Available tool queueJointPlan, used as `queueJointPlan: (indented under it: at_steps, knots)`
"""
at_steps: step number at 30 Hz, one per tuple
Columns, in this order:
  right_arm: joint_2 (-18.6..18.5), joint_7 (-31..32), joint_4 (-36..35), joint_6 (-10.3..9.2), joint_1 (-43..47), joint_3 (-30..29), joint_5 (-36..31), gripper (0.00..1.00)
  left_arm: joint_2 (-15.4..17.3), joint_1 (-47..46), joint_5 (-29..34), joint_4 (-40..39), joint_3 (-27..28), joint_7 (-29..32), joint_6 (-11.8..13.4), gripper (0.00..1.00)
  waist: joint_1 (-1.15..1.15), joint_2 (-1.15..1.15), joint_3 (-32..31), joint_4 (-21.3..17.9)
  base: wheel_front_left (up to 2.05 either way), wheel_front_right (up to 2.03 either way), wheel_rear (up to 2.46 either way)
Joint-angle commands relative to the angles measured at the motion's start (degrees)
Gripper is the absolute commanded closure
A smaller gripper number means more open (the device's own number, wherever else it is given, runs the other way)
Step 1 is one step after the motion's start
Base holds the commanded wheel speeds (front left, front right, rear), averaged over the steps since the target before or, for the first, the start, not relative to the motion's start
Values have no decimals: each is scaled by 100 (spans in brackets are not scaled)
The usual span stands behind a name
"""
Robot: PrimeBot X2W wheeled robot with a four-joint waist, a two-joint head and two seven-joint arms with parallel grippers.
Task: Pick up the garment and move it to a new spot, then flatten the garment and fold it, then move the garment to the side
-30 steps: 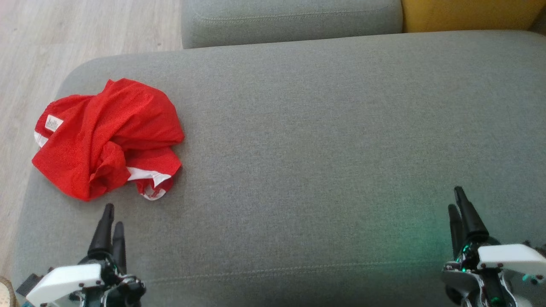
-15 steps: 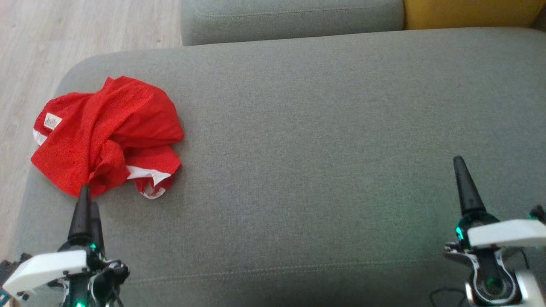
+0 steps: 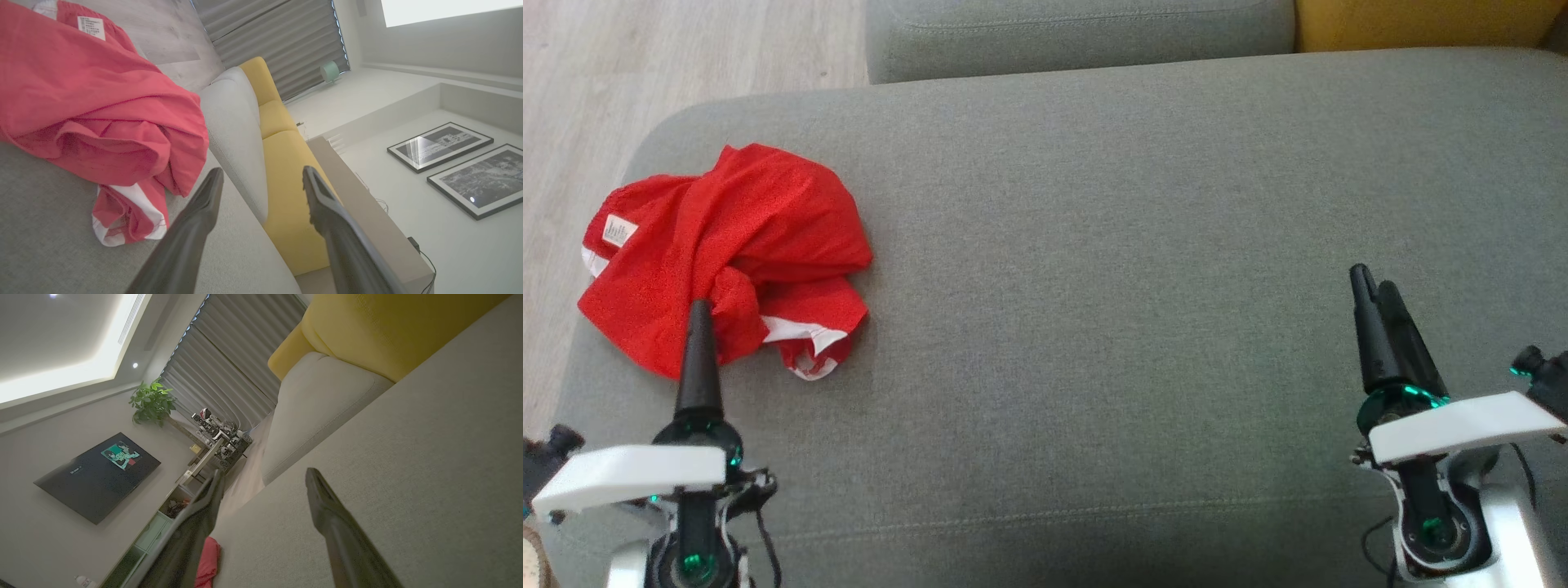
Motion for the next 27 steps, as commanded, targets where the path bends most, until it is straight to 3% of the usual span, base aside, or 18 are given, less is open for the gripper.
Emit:
queueJointPlan:
  at_steps: [1, 7, 16, 19, 20, 27]
  knots:
    - [-49, -87, -294, 0, -346, 105, -263, 0, 77, -265, 261, -332, -2, -69, 29, 0, 0, 0, 5, -5, 0, 0, 0]
    - [-50, -206, -466, 0, -353, 266, -900, 0, 83, -262, 1316, -566, -413, -188, 277, 0, 0, 0, 16, -26, 0, 0, 0]
    - [-52, -358, -531, 0, -319, 420, -1726, 0, 198, -299, 2447, -802, -954, -341, 417, 0, 0, 0, 21, -35, 0, 0, 0]
    - [-53, -409, -600, 0, -341, 501, -2117, 0, 312, -284, 2857, -709, -1151, -392, 752, 0, 0, 0, 24, -35, 0, 0, 0]
    - [-53, -409, -600, 0, -341, 501, -2117, 0, 312, -284, 2857, -709, -1151, -392, 752, 0, 0, 0, 24, -35, 0, 0, 0]
    - [-55, -527, -763, 0, -309, 552, -2819, 0, 828, -402, 3637, -468, -1979, -511, 1542, 0, 0, 0, 14, -61, 0, 0, 0]
